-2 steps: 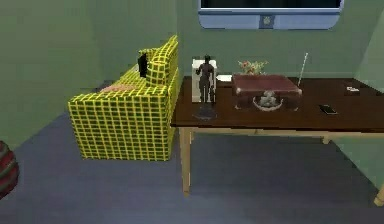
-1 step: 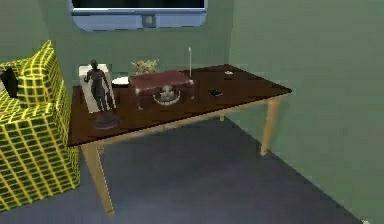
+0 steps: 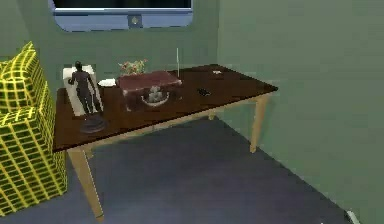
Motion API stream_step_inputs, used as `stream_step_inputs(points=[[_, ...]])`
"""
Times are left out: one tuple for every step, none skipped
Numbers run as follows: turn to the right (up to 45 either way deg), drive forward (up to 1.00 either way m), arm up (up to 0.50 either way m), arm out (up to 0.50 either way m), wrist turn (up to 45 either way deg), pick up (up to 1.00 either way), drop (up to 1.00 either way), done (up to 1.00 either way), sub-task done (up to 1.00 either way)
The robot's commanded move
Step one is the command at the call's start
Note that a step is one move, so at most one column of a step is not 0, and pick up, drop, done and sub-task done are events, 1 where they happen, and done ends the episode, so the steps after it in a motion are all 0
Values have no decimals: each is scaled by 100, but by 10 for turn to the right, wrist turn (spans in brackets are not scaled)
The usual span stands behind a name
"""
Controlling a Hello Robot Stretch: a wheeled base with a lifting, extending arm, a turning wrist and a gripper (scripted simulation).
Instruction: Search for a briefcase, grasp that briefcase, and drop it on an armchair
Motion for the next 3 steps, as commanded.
stream_step_inputs(points=[[0,60,0,0,0,0,0,0,0],[-450,0,0,0,0,0,0,0,0],[-450,0,0,0,0,0,0,0,0]])
